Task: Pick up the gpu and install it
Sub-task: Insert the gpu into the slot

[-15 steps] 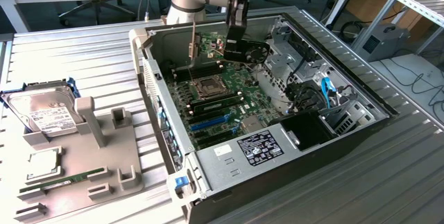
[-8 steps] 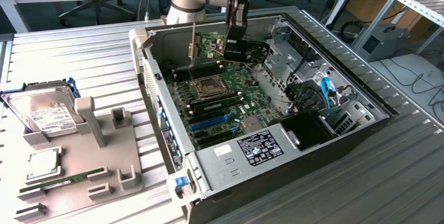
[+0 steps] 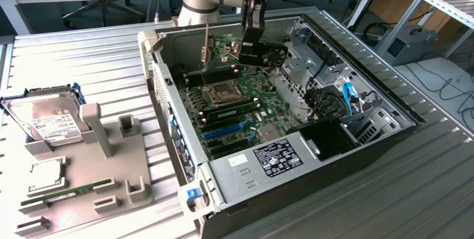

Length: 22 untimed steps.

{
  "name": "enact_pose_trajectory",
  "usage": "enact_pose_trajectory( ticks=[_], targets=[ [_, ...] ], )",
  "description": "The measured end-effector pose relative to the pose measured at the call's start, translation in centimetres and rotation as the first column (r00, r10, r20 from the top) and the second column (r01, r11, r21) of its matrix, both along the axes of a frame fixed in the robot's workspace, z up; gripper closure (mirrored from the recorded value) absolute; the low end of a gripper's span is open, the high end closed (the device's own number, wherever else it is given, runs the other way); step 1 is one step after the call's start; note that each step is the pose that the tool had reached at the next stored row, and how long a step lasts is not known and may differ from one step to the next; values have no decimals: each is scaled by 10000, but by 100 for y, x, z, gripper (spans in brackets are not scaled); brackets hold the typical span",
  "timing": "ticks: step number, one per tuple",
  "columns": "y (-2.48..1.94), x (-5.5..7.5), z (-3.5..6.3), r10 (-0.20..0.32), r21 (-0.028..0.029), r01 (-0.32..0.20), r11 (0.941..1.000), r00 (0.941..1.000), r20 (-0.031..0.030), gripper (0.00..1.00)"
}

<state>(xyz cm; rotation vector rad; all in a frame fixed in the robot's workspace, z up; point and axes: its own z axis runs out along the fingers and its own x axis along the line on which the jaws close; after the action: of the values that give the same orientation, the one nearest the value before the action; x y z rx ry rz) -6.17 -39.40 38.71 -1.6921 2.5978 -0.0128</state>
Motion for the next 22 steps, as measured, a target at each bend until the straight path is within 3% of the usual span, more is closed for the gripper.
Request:
enact_pose_trajectory(
  ticks=[22],
  targets=[
    [0, 0, 0, 668, 0, -668, 9978, 9978, 0, 73]
  ],
)
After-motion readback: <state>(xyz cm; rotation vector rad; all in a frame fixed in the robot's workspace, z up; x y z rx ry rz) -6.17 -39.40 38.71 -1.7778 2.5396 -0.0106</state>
